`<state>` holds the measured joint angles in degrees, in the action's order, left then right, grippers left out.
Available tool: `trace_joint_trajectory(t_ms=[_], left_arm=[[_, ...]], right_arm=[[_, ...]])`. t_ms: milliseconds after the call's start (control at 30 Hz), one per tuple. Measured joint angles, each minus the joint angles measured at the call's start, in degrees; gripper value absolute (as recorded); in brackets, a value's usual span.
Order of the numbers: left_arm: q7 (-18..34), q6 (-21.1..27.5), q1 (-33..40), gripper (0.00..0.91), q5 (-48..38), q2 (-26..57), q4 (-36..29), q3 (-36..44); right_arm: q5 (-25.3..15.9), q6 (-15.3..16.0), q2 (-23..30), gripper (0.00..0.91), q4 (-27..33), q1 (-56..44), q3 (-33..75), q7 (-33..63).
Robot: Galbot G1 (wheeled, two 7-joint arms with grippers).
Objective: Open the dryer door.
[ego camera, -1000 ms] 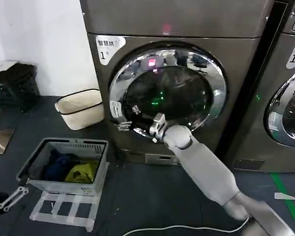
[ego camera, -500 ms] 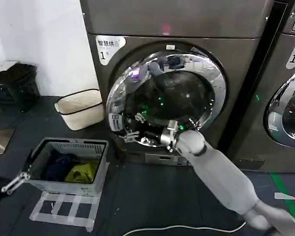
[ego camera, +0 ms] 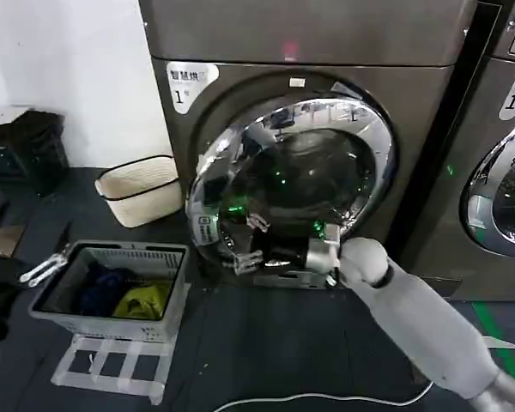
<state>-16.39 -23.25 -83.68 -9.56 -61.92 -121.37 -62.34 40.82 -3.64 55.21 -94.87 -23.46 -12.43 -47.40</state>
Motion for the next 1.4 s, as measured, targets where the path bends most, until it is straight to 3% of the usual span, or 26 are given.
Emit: trace_joint_trajectory(t_ms=[400, 567, 700, 867, 1400], left_arm=[[0.82, 2.38, 9.99, 0.907, -0.37, 7.6, 6.63, 7.49], [0.79, 2.61, 11.68, 0.907, -0.77, 8.38, 7.86, 8.58], [0.53, 2.38, 11.15, 0.907, -0.35, 7.97, 7.85, 8.62], [0.52, 2.61, 12.54, 0.907, 1.47, 9.29, 8.97, 9.99], [1.06, 3.8, 29.16, 0.907, 4.04, 15.18, 19.79, 26.45]], right_arm=[[4.55, -2.69, -4.55, 0.907, -2.89, -2.98, 2.73, -9.79], [4.43, -2.94, -3.98, 0.907, -2.05, -2.78, 2.93, -8.45], [0.7, -3.66, -2.37, 0.907, 0.36, -1.17, 2.81, -5.25], [2.18, -3.54, -1.72, 0.907, 1.71, -0.02, 1.96, -6.86], [2.26, -3.29, -3.47, 0.907, -0.46, -1.6, 3.28, -8.16]])
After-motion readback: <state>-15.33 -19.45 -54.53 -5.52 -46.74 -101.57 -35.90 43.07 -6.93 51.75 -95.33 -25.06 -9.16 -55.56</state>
